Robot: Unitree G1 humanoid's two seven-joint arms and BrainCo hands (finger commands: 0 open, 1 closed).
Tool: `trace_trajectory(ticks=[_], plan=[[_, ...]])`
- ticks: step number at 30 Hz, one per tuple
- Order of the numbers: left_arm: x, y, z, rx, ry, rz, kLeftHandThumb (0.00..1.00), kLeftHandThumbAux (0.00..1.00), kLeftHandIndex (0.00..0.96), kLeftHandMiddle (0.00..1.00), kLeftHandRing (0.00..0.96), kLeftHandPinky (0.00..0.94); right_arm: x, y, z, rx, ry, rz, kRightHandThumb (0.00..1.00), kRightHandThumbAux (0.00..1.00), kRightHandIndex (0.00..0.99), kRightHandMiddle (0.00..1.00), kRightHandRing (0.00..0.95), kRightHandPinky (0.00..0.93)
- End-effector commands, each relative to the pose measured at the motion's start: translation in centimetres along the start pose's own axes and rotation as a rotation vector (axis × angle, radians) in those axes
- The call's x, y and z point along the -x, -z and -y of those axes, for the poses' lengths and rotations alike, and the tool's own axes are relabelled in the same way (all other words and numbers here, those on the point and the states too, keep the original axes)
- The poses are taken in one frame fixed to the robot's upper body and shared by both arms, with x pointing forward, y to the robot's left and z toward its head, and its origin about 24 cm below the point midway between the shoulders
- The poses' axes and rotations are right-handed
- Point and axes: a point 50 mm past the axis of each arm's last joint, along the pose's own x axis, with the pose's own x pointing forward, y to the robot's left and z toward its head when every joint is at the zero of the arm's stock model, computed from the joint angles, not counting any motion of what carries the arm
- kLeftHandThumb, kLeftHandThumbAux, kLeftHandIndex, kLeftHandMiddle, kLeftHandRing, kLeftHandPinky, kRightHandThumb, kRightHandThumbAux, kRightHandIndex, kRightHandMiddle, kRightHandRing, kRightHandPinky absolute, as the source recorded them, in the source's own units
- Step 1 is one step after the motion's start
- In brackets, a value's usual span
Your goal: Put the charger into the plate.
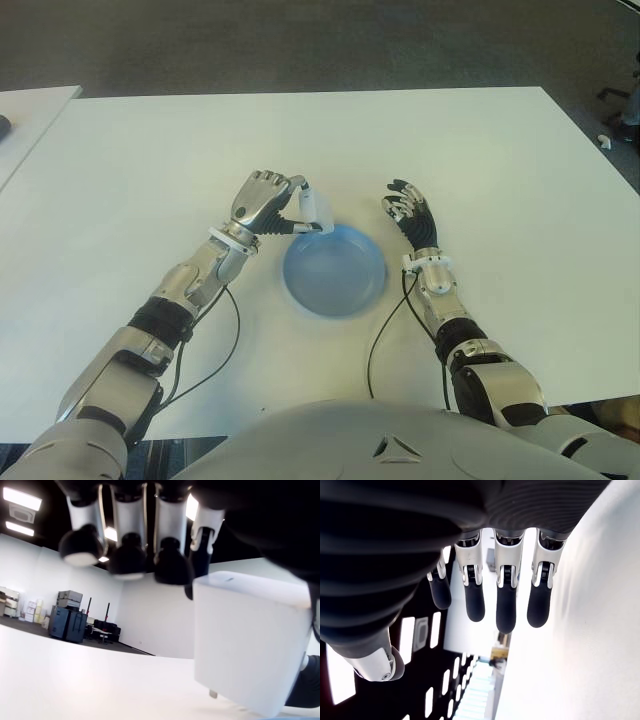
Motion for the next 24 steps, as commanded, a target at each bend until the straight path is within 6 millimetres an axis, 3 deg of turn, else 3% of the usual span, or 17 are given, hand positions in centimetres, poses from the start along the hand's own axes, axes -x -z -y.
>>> trace_trajectory(ticks=[1,12,18,19,20,23,24], plan=[[1.3,-0.2,1.4,-0.004,0.088,0.011,0.74,0.694,0.443,0.848,0.846,0.859,9.9,8.0,-2.2,-0.055,-0.011,-0.445,0.543,0.579,0.181,0.25,0.287,0.334],[1.9,-0.5,2.2,0.013,0.156,0.031,0.738,0.694,0.443,0.843,0.84,0.847,9.8,8.0,-2.3,-0.065,-0.003,-0.448,0.588,0.574,0.187,0.248,0.284,0.323],[2.3,-0.5,2.4,0.013,0.231,0.047,0.705,0.695,0.43,0.767,0.737,0.683,9.7,7.9,-2.4,-0.061,-0.001,-0.441,0.603,0.574,0.188,0.251,0.275,0.295],[2.4,-0.4,2.5,0.009,0.246,0.048,0.595,0.618,0.375,0.585,0.56,0.536,9.7,7.9,-2.5,-0.061,-0.002,-0.441,0.605,0.574,0.188,0.252,0.275,0.297],[2.4,-0.4,2.6,-0.006,0.289,0.054,0.522,0.569,0.339,0.467,0.445,0.44,9.7,7.9,-2.5,-0.059,-0.005,-0.442,0.605,0.575,0.189,0.253,0.275,0.297],[2.6,-0.2,2.7,-0.04,0.378,0.062,0.366,0.449,0.177,0.177,0.159,0.175,9.7,7.9,-2.5,-0.057,-0.01,-0.444,0.596,0.573,0.188,0.254,0.275,0.3],[2.6,-0.2,2.7,-0.047,0.394,0.061,0.348,0.433,0.156,0.144,0.127,0.144,9.7,7.9,-2.5,-0.058,-0.011,-0.445,0.594,0.573,0.188,0.254,0.275,0.301]])
